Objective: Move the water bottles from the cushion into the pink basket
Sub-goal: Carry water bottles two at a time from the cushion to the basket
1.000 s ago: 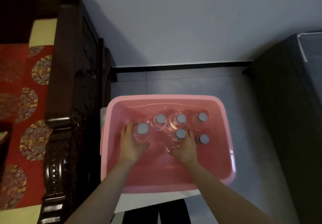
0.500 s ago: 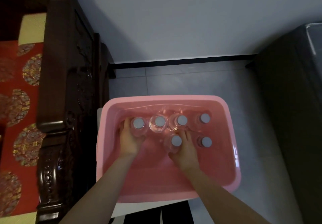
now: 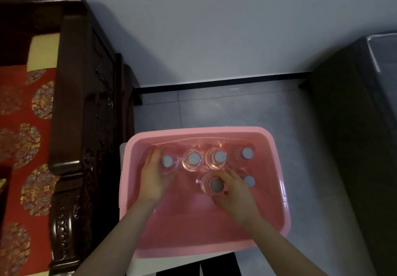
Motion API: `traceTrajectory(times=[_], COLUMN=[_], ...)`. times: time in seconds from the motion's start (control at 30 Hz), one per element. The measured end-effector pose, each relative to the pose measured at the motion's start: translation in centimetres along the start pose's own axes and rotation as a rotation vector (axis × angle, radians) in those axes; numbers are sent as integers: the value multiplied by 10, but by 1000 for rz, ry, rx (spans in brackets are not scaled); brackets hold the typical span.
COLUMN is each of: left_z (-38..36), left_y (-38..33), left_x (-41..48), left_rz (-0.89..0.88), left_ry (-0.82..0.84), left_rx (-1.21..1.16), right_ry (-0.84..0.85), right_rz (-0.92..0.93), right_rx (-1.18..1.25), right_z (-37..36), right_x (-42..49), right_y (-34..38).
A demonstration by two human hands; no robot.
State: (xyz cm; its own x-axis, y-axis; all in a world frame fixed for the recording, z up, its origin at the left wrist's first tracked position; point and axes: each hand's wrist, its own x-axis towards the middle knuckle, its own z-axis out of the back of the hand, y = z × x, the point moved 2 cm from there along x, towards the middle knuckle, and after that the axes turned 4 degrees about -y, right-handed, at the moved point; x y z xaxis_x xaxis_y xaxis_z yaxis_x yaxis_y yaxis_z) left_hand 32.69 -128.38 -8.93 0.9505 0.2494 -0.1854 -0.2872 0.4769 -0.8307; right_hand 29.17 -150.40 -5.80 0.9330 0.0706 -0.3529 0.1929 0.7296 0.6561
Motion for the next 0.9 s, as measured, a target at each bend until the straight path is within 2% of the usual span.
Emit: traceTrajectory(times=[0.1, 0.4, 0.73, 0.9], left_z=[12, 9, 9, 12], left_y=[-10, -7, -8, -11], left_x=[1, 10, 4, 2], left_rz=[-148, -179, -215, -190], left_ry=[2, -2, 4, 121], left_rx=[-4, 85, 135, 227], right_ry=[21, 36, 34, 68], right_rz=[48, 162, 154, 107], right_rx=[-56, -332, -375, -304], right_z=[3, 13, 7, 19], right_x=[6, 16, 13, 8], right_y=[8, 3, 1, 6])
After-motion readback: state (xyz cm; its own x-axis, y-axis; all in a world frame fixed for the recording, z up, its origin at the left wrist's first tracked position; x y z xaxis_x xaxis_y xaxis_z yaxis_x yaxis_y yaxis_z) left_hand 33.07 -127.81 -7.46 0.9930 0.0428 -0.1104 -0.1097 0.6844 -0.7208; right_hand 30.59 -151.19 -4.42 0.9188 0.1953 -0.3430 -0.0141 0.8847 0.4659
